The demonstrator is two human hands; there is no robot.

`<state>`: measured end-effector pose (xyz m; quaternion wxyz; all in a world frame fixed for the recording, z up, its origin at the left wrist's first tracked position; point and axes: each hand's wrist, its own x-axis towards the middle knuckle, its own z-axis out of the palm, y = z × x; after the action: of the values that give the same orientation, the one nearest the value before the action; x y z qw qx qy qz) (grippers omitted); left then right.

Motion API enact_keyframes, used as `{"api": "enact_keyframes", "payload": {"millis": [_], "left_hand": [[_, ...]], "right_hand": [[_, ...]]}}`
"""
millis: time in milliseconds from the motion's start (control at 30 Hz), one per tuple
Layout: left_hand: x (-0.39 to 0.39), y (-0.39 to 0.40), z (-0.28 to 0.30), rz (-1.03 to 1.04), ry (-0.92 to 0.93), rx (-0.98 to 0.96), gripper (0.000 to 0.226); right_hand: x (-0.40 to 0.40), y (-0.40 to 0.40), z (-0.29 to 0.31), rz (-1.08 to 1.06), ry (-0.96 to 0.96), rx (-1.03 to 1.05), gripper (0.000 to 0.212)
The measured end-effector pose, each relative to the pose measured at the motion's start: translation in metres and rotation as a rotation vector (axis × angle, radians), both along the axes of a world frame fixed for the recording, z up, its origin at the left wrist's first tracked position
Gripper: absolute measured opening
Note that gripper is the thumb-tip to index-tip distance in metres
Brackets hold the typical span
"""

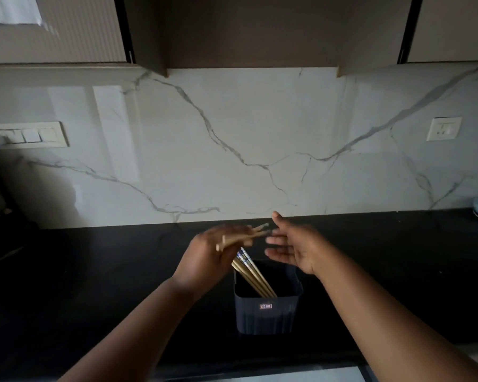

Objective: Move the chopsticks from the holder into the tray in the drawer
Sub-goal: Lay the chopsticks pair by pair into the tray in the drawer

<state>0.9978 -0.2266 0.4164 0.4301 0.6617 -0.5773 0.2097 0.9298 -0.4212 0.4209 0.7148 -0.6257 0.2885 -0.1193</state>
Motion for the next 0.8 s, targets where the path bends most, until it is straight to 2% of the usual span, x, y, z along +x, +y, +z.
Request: {"api": "enact_keyframes", "payload": {"millis": [67,100,167,233,300,367,467,533,633,767,800], "left_hand": [[0.004,-0.004,0.013,0.103,0.295,0.066,0.011],[0.008,-0.006,0.02,0.141,0.458,0.137,0.009],[0.017,-0.011,0.032,0.14,0.755,0.26,0.007],[0.022,-0.015,0.041,0.118,0.943,0.355,0.011],[0.023,-0.016,0.045,0.116,0.998,0.474,0.015],[0.026,-0.017,0.042,0.076,1.011,0.547,0.016],[0.028,-0.016,0.028,0.022,1.052,0.568,0.021],[0.027,-0.015,0.014,-0.026,1.081,0.579,0.025],[0.024,-0.013,-0.006,-0.078,1.068,0.603,0.027],[0.036,0.014,-0.041,-0.136,1.108,0.582,0.057],[0.042,0.025,-0.053,-0.132,1.134,0.556,0.062]], "right_hand": [[-0.003,-0.001,-0.001,-0.055,0.005,-0.413,0.056],[-0.007,0.0,0.001,0.0,-0.072,-0.536,0.046],[-0.014,0.007,0.003,0.261,-0.172,-0.506,0.021],[-0.017,0.018,0.0,0.45,-0.14,-0.447,0.017],[-0.016,0.028,-0.007,0.444,-0.11,-0.456,0.013],[-0.017,0.032,-0.015,0.406,-0.1,-0.373,0.009],[-0.023,0.032,-0.03,0.429,-0.081,-0.196,0.011],[-0.027,0.032,-0.039,0.436,-0.064,-0.156,0.013],[-0.032,0.031,-0.053,0.412,-0.035,-0.189,0.017],[-0.051,0.028,-0.094,0.523,0.063,-0.401,0.005],[-0.058,0.027,-0.109,0.582,0.117,-0.495,0.01]]}}
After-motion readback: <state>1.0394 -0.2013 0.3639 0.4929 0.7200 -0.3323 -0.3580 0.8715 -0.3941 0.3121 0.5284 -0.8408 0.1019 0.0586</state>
